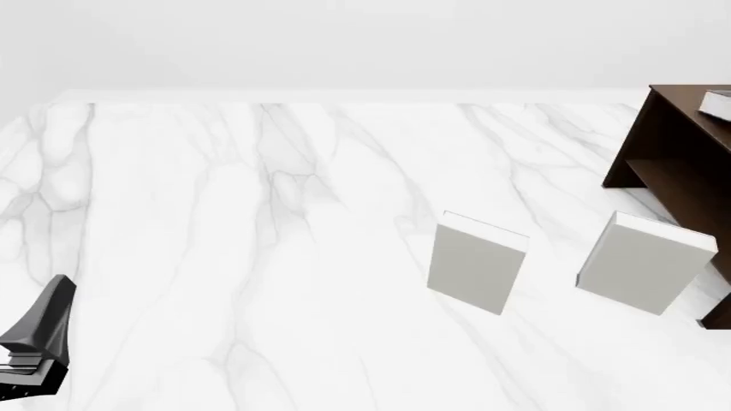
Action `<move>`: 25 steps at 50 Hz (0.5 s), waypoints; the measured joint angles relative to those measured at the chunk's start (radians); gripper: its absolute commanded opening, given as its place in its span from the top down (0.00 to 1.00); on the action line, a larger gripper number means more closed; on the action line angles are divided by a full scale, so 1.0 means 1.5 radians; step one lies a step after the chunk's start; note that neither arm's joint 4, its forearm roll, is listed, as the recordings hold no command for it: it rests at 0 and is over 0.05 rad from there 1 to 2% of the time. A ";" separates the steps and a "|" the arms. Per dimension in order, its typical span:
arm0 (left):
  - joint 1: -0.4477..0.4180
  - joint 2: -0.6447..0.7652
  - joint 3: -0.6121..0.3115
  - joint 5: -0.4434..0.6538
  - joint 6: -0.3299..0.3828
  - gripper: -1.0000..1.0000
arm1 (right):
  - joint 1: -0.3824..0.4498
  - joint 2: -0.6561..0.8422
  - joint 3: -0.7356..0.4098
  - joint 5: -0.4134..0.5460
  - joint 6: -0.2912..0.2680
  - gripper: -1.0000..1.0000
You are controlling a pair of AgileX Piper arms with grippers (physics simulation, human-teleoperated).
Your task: Pick up the book on the left and place it on top of the shelf.
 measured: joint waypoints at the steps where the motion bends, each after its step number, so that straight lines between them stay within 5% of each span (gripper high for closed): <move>1: 0.000 0.000 0.000 0.000 0.000 0.00 | 0.001 -0.006 0.004 0.001 0.001 0.00; 25: 0.000 0.000 0.000 0.000 0.000 0.00 | 0.029 -0.124 0.071 0.021 0.038 0.00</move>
